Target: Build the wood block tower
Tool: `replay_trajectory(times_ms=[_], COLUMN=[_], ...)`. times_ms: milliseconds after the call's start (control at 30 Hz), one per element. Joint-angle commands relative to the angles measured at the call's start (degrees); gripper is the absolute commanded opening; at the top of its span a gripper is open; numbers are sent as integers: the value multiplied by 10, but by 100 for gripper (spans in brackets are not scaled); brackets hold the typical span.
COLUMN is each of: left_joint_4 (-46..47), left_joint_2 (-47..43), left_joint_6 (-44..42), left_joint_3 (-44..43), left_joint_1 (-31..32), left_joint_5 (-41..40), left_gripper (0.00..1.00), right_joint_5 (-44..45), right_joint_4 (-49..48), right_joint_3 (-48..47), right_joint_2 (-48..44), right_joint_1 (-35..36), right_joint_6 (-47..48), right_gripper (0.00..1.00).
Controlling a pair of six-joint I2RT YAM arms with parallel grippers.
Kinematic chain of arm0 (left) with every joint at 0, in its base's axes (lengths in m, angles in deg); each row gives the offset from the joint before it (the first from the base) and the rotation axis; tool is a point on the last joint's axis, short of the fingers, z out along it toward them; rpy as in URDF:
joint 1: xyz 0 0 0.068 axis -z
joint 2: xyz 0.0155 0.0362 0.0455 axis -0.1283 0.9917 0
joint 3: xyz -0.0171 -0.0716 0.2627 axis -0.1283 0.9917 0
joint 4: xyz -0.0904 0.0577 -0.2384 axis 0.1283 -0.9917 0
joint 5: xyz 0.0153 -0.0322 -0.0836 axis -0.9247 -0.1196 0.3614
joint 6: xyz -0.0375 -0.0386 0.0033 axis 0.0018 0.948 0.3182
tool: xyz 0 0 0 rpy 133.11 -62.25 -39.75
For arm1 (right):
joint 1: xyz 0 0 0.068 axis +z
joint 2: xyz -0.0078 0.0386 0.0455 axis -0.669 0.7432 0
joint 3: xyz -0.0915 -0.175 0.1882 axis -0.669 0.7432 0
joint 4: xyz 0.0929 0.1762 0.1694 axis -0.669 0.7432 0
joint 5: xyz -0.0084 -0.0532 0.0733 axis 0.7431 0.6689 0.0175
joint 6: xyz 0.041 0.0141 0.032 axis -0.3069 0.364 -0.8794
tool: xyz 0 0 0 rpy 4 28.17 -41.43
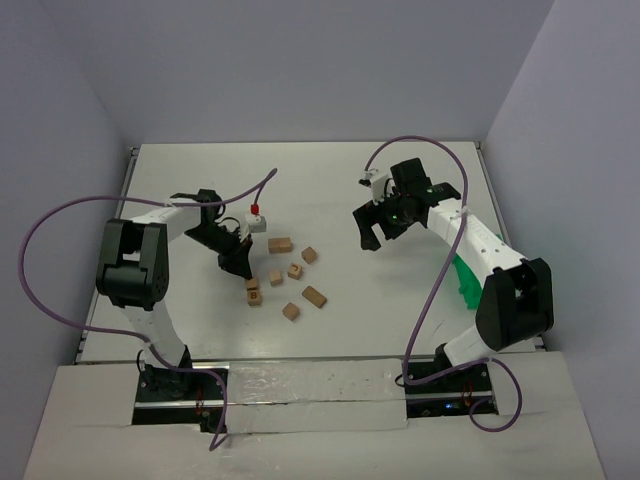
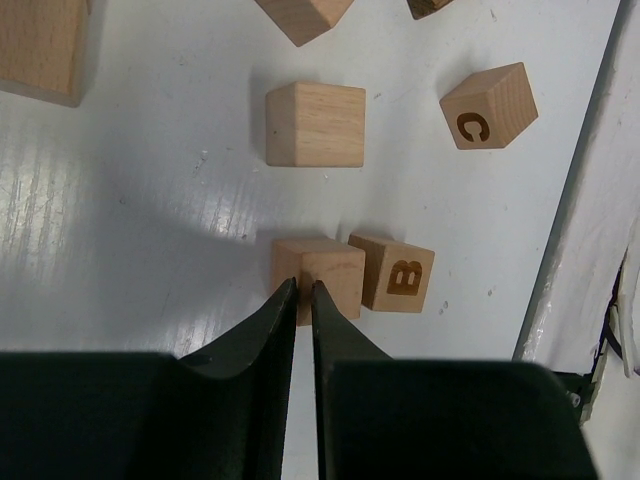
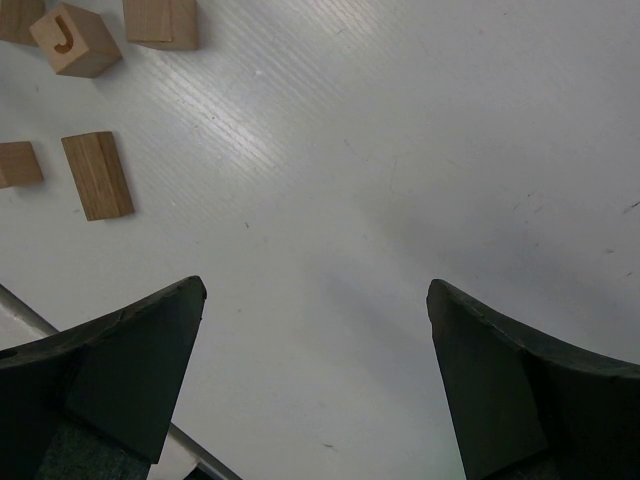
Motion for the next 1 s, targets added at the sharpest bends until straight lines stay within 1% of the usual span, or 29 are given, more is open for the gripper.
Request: replay_trajectory(times_ms=[0, 700, 767, 867, 900, 967], left_joint_4=[-13, -15, -15, -12, -12, -21], left_joint_2=[2, -17, -19, -25, -28, -33], left_joint_6=[-27, -29, -29, -22, -20, -21], left_joint_3=[-9, 11, 9, 7, 4, -4], left_joint_1=[5, 22, 22, 22, 22, 22], left_joint_5=[30, 31, 31, 31, 30, 29], left_gripper=[18, 19, 24, 35, 41, 46], right_joint_5=[3, 3, 2, 2, 1, 1], right_joint_4=[-7, -6, -6, -7, -6, -6], right_joint_3=[3, 5, 5, 4, 4, 4], right_joint_2=[0, 1, 2, 1, -1, -3], right_joint_1=[4, 4, 4, 4, 4, 4], right_joint_6=[3, 3, 2, 2, 2, 3], right_gripper=[100, 100, 100, 100, 100, 100])
